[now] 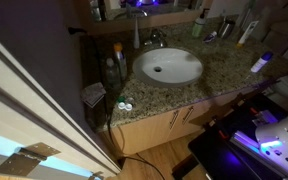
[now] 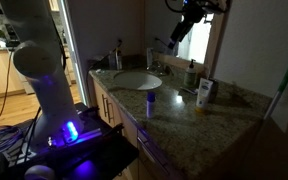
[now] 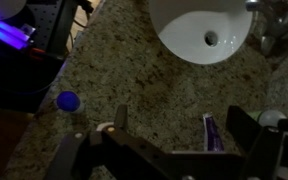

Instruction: Take the toothbrush from the cup and put it on the counter

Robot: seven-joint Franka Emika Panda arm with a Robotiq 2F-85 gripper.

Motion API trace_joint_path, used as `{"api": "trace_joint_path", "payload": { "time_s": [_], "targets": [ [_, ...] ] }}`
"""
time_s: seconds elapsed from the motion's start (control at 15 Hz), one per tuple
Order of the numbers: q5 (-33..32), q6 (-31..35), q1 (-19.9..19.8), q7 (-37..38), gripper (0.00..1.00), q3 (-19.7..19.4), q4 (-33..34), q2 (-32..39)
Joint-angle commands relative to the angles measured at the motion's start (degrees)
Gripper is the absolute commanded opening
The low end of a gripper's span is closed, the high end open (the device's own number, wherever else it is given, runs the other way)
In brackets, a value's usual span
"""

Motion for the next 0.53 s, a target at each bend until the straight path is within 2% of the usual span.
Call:
{"api": "trace_joint_path", "payload": {
  "time_s": [0.0,0.07,0.27,0.4,0.47],
  "targets": [
    [9.7,-3.8,-4.4,5.8,1.0,0.1,11.2,11.7],
    [5.7,-0.4,-3.3,3.0,1.0,1.2,5.3,6.7],
    [8.5,-1.7,-4.8,4.8,1.0,1.2,9.6,11.4],
    [9.1,5.6,-3.7,11.5,1.0,1.3,9.1,13.9],
    [11.7,5.3,-4.7,14.7,1.0,1.7,11.6,17.1]
  ]
}}
